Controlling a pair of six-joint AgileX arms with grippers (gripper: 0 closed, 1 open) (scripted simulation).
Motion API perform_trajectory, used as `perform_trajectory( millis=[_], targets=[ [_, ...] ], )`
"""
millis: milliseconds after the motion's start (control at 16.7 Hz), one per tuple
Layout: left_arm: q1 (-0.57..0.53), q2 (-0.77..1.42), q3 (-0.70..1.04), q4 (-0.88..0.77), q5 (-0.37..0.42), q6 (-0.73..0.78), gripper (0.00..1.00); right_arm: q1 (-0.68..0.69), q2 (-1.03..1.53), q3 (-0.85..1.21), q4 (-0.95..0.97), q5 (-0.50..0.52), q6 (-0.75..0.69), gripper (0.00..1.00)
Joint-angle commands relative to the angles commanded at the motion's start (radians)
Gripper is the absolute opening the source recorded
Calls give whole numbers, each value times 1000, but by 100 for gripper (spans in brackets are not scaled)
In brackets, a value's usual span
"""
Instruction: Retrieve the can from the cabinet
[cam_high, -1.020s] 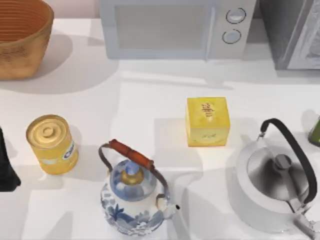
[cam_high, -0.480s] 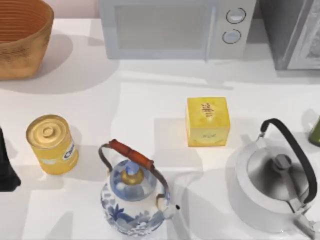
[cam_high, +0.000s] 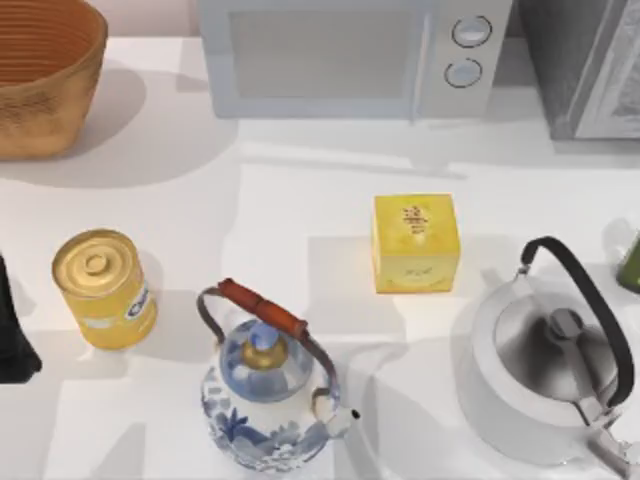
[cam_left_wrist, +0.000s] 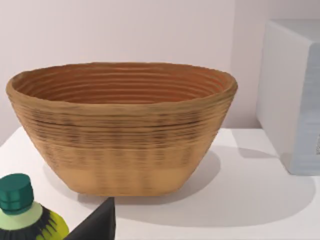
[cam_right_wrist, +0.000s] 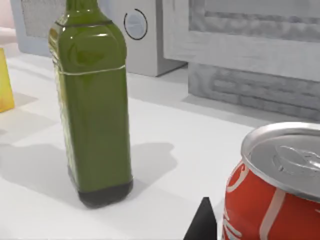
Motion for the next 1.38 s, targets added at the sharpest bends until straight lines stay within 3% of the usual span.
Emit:
perform_trajectory(
  millis=[300,1080,1380],
  targets=[
    [0,0,0,0,0,0,100,14,-8,-28,12,-19,-7,0],
    [0,0,0,0,0,0,100,14,-8,-28,12,-19,-7,98],
    [0,0,0,0,0,0,100,14,-8,-28,12,-19,-7,100]
  ],
)
